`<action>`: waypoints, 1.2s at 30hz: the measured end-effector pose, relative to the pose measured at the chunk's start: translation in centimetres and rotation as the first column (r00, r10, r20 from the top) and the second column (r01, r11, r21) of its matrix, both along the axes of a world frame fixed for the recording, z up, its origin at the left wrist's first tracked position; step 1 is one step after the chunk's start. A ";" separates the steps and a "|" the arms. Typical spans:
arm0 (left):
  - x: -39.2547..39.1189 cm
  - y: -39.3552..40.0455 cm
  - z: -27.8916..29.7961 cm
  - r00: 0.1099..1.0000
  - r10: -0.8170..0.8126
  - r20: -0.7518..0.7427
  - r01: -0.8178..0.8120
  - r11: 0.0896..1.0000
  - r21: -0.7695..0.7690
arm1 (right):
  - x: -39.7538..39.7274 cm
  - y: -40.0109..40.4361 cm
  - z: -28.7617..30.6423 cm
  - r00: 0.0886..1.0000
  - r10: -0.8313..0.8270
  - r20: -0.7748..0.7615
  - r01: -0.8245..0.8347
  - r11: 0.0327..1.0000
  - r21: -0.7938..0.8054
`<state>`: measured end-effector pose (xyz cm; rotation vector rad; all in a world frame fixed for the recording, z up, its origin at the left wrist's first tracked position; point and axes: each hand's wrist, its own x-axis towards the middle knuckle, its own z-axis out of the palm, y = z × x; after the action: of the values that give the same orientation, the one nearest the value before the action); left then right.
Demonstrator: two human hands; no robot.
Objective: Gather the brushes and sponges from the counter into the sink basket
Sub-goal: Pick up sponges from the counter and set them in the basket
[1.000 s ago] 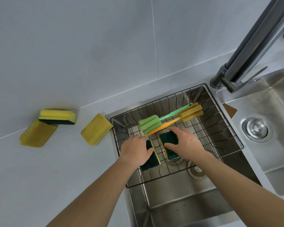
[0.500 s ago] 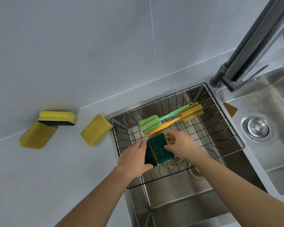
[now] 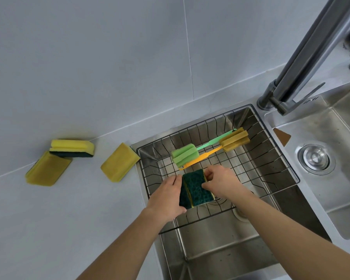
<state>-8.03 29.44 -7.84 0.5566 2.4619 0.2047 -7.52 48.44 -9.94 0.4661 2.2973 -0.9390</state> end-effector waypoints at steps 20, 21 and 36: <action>0.9 -0.7 1.9 0.998 0.013 -0.059 -0.009 0.998 0.064 | 1.9 -0.4 3.2 0.998 0.047 -0.050 -0.045 0.998 0.048; 1.0 -1.0 2.2 0.998 0.040 -0.053 -0.035 0.996 0.084 | 2.1 -0.3 3.4 0.997 0.057 -0.054 -0.054 0.997 0.052; 4.1 -13.3 5.4 0.884 0.457 0.095 -0.466 0.877 0.116 | 2.6 -3.3 8.9 0.893 0.440 -0.096 -0.381 0.851 0.362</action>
<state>-3.98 16.09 -2.46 -0.0009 2.4923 0.5764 -4.93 45.17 -1.02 0.0081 2.5853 -0.3883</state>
